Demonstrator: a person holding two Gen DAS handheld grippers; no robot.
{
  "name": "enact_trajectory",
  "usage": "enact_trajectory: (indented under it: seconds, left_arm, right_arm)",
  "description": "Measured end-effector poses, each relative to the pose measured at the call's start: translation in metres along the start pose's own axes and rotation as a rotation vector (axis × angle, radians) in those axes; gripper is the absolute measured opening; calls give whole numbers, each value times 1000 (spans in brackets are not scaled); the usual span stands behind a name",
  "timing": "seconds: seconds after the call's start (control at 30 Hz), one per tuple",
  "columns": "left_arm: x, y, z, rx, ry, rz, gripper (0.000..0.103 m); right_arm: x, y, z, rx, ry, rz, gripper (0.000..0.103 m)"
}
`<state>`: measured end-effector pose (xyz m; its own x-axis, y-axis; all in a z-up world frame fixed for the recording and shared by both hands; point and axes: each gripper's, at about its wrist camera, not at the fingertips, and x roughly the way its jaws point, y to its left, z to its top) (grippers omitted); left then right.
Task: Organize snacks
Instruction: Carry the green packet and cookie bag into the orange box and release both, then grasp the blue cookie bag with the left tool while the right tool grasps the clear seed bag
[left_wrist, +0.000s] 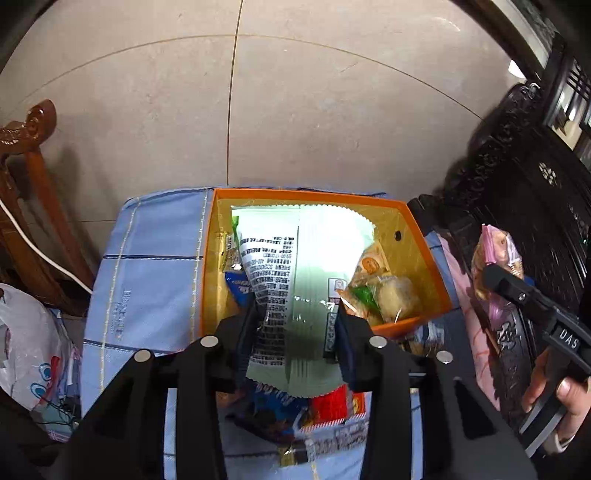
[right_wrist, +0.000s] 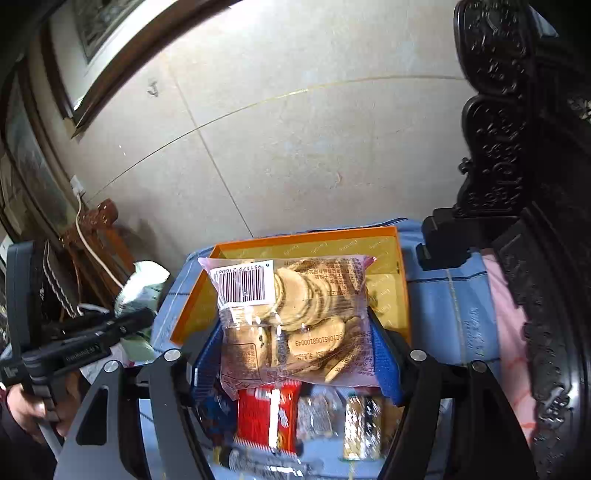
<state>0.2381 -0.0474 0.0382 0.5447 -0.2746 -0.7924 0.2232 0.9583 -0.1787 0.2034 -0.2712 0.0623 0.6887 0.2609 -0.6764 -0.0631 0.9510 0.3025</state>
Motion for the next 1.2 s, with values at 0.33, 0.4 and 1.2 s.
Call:
enact_trajectory:
  seconds: [0.33, 0.4, 1.2]
  left_arm:
    - [72, -6, 17, -11, 70, 9, 47]
    - [76, -3, 18, -32, 71, 45, 85]
    - [32, 47, -80, -95, 150, 132, 98]
  right_arm:
    - [69, -6, 12, 22, 55, -78, 74]
    - [71, -9, 13, 46, 52, -88, 81]
    - [-7, -64, -113, 180, 183, -180, 95]
